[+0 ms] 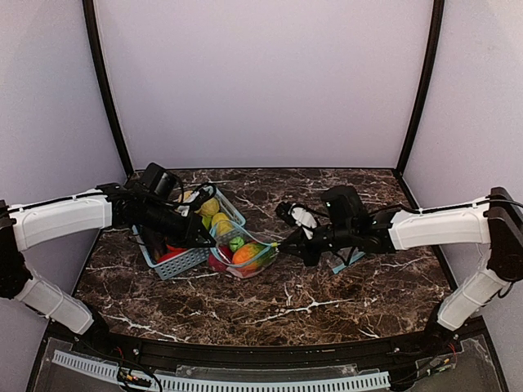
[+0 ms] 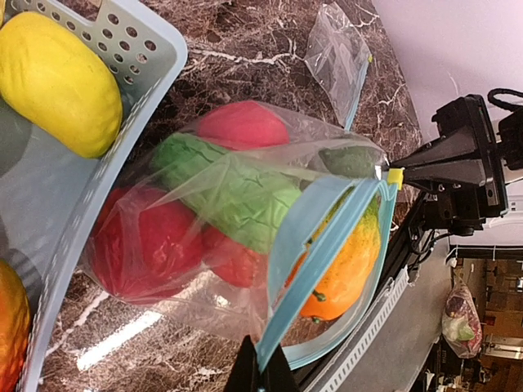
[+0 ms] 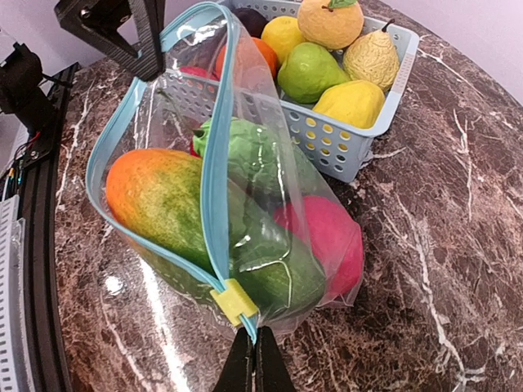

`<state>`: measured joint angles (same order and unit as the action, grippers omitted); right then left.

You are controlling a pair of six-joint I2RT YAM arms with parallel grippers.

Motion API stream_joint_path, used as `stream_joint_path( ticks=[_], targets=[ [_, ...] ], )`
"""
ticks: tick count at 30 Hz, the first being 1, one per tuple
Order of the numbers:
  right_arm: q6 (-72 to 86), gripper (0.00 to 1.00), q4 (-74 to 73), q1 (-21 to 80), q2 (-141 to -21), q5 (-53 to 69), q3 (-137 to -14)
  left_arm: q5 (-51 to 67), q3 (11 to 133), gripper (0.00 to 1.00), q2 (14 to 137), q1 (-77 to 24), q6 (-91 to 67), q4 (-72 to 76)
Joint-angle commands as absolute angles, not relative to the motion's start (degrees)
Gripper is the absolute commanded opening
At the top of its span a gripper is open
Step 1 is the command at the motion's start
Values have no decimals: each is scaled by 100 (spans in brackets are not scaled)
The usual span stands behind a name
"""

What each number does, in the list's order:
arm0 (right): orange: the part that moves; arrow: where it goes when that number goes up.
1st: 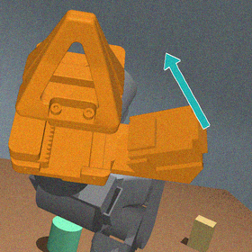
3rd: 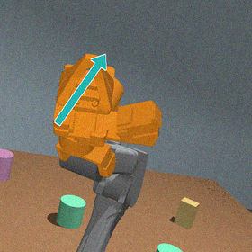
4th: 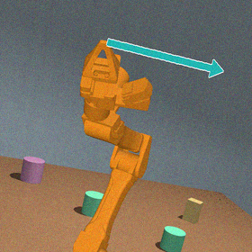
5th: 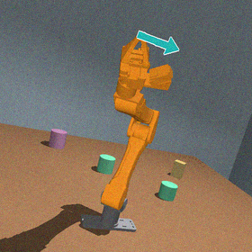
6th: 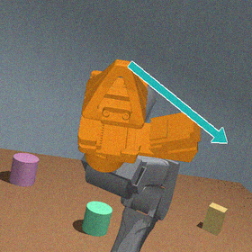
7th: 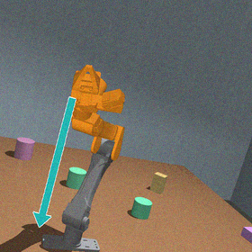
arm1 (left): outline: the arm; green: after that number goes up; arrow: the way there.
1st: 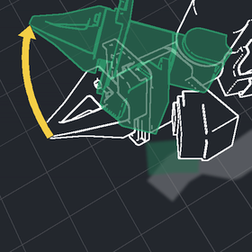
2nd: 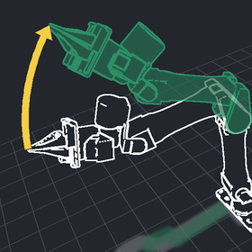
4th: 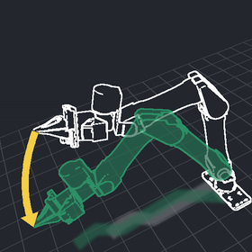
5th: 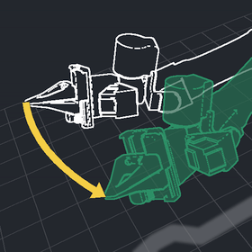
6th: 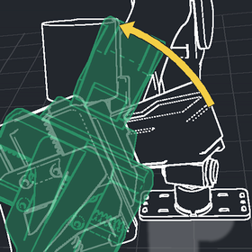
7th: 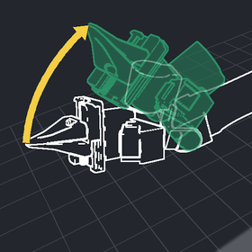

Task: Place the food in the zip-top bag and seal the zipper
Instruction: Pass from the left arm to the right

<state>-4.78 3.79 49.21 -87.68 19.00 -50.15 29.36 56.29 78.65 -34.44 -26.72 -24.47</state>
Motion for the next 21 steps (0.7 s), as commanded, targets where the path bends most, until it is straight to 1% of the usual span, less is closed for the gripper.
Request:
stream_joint_path(
  ticks=[1, 6, 8, 10, 11, 12, 13, 14, 15, 16, 17, 18, 20, 21],
  targets=[
    [-272, 0, -47, 4962, -8181, 2340, -5212, 2789, 5987, 1, 7585, -3345, -2382, -3019],
    [-126, 0, -634, 5132, -7789, 2723, -5257, 2091, 6330, 1, 7413, -3331, -2005, -4049],
    [-10, 0, -618, 5150, -7740, 3042, -5174, 1888, 6381, 3, 7295, -3331, -1891, -4381],
    [181, 0, -488, 5157, -7779, 3399, -5076, 2009, 6294, 10, 7132, -3335, -1761, -4558],
    [251, 0, -414, 5157, -7821, 3544, -5027, 2112, 6245, 17, 7069, -3338, -1669, -4598],
    [310, 0, -344, 5163, -7885, 3671, -4993, 2336, 6125, 26, 6909, -3339, -1617, -4597],
    [334, 0, -304, 5167, -7943, 3773, -4970, 2460, 6060, 31, 6816, -3344, -1498, -4586],
    [356, 0, -269, 5174, -8033, 3838, -4959, 2582, 5951, 41, 6591, -3354, -1444, -4582],
    [352, 0, -245, 5176, -8110, 3884, -4953, 2578, 5907, 47, 6477, -3360, -1330, -4587],
    [347, 0, -220, 5177, -8174, 3907, -4942, 2519, 5834, 59, 6218, -3367, -1194, -4561],
    [344, 0, -176, 5183, -8221, 3931, -4926, 2499, 5809, 63, 6084, -3367, -1133, -4522],
    [343, 0, -136, 5181, -8260, 3955, -4915, 2525, 5768, 70, 5841, -3377, -1002, -4385],
    [336, 0, -104, 5183, -8300, 4027, -4913, 2695, 5727, 76, 5567, -3417, -834, -3996],
    [349, 0, -93, 5185, -8301, 4053, -4913, 2763, 5711, 77, 5450, -3498, -773, -3822]
  ],
)
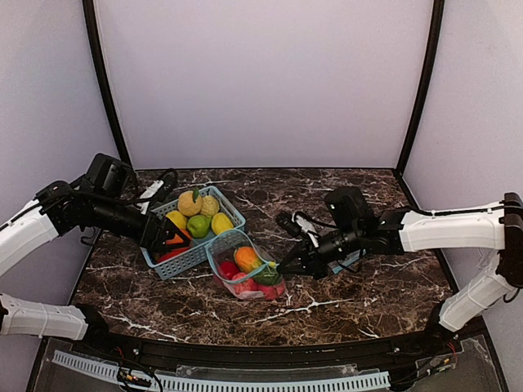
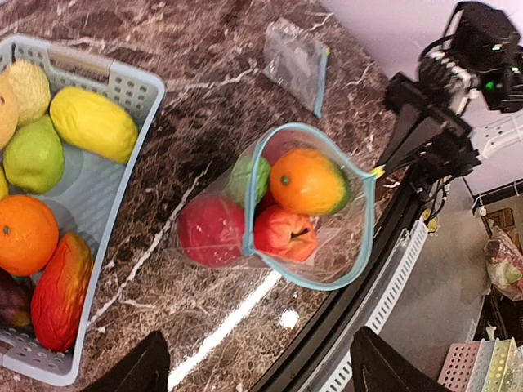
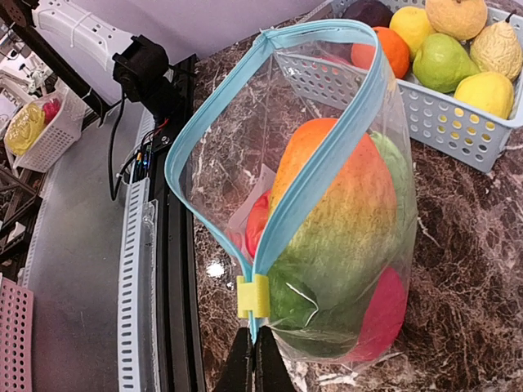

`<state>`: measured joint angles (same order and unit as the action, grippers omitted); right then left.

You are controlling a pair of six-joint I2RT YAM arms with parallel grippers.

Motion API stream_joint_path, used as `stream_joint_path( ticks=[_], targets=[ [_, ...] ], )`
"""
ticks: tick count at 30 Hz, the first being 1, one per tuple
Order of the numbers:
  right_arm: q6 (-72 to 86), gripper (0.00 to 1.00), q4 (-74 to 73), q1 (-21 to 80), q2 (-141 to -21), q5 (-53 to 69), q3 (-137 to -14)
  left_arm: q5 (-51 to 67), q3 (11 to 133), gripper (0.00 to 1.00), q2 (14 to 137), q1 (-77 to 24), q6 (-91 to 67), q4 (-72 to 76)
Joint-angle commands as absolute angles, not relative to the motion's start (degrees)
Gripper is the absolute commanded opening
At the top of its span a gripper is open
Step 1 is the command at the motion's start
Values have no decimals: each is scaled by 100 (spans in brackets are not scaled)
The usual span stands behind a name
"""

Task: Place the food in the zip-top bag and seal the zipper
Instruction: Pass from the left arm to the right, then hold the zipper from the zipper food storage bag.

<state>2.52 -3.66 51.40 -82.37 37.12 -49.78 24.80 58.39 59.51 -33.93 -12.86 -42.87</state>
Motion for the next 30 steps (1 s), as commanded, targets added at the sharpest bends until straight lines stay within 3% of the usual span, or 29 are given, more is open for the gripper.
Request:
stream_joint_path(
  ticks=[1, 5, 11, 13, 18, 22, 30],
  targets=[
    [356, 0, -82, 5186, -8286, 4067, -4913, 2813, 5682, 78, 5410, -3564, -635, -3421],
    [429, 0, 102, 5184, -8145, 4053, -4811, 2474, 5699, 82, 5518, -4333, 116, -2264],
    [568, 0, 432, 5186, -8046, 4028, -4619, 2802, 6184, 81, 6725, -5040, 888, -1321],
    [578, 0, 469, 5186, -8051, 4013, -4614, 2854, 6406, 78, 7147, -5244, 1128, -1245],
    [593, 0, 539, 5186, -8012, 3982, -4609, 3146, 6836, 55, 7984, -5544, 1492, -1218],
    [617, 0, 602, 5186, -7980, 3956, -4564, 3289, 6980, 44, 8332, -5560, 1660, -1358],
    [624, 0, 646, 5186, -7937, 3960, -4535, 3150, 6842, 35, 8632, -5556, 1828, -1490]
  ],
)
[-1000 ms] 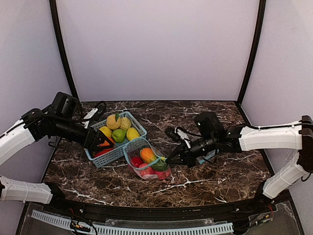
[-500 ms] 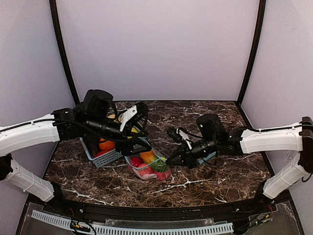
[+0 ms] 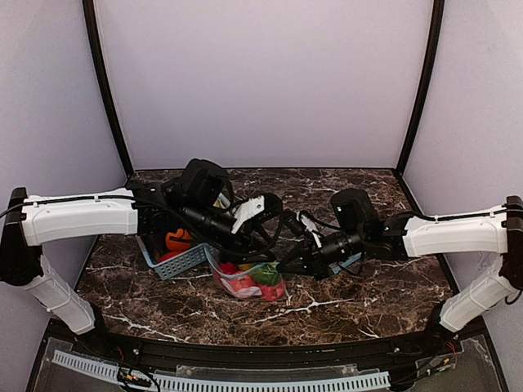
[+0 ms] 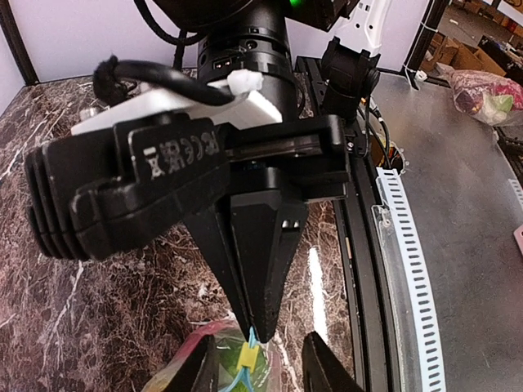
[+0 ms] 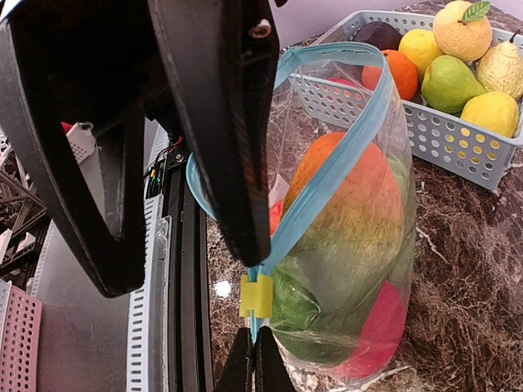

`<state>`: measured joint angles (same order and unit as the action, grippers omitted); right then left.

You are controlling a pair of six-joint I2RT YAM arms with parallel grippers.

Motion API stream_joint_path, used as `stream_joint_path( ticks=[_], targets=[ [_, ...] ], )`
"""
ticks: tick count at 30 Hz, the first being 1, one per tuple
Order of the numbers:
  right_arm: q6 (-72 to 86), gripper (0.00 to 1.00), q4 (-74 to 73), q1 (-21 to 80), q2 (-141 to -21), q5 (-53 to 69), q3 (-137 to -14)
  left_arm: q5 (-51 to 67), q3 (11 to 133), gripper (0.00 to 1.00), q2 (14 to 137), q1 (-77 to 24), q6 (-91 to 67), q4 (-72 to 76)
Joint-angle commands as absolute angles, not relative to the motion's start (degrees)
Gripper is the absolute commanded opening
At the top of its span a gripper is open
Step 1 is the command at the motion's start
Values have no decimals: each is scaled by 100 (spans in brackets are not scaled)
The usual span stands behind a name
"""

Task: Place the food in the zip-top bag and seal the zipper
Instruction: Hold the zipper from the zipper food storage bag.

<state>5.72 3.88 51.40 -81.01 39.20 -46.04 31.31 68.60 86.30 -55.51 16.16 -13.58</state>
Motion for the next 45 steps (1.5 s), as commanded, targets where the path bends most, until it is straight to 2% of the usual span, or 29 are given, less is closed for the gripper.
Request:
stream_joint_path(
  ticks=[1, 29, 38, 45],
  targets=[
    [624, 0, 650, 5186, -7933, 3968, -4535, 3095, 6808, 35, 8640, -5555, 1837, -1474],
    [642, 0, 747, 5183, -7931, 3982, -4469, 2970, 6940, 32, 9161, -5491, 2008, -1774],
    [637, 0, 755, 5177, -7956, 3949, -4474, 2984, 7170, 20, 9334, -5493, 2063, -2017],
    [678, 0, 814, 5156, -7909, 3748, -4426, 3059, 7253, 6, 9358, -5485, 2068, -2226]
  ],
)
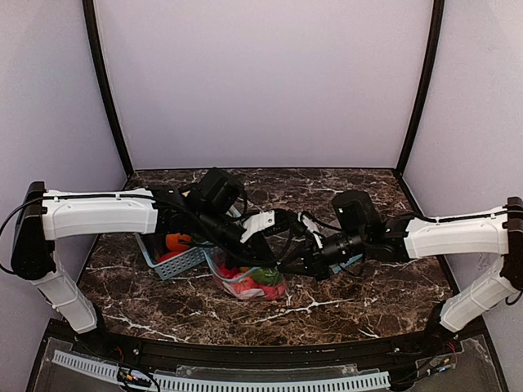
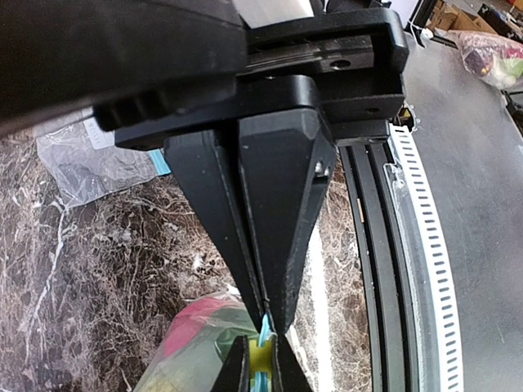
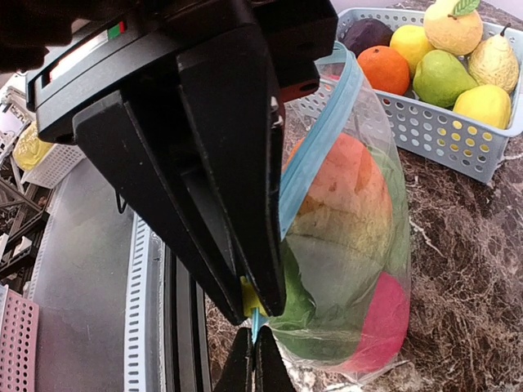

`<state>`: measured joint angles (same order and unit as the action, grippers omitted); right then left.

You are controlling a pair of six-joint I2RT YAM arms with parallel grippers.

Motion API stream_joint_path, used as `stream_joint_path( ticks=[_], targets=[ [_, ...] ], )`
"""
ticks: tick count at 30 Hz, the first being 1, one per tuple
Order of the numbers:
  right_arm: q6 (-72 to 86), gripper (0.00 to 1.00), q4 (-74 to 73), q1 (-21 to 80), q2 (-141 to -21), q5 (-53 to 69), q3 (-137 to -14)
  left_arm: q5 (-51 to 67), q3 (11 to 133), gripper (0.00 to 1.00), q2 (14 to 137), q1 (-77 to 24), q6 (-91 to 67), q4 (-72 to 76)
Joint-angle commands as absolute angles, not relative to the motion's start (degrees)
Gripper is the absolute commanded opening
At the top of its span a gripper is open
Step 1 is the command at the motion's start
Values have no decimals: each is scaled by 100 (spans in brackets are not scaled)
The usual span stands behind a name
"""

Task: Place the food in the zip-top bag and seal the zipper
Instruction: Hold the zipper from the zipper food storage bag, then zip the zipper of the food storage bag.

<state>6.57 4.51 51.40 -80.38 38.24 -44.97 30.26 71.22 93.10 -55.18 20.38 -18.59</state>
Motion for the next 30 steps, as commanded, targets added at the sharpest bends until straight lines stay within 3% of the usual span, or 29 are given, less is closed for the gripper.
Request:
stream_joint_path(
  ticks=[1, 30],
  targets=[
    [700, 0, 828, 5147, -7879, 3684, -4409, 3065, 7261, 4, 9358, -5489, 2068, -2247],
    [732, 0, 559, 4970, -7237, 2490, -3984, 2541, 7339, 1, 9087, -5288, 2205, -3068]
  ],
)
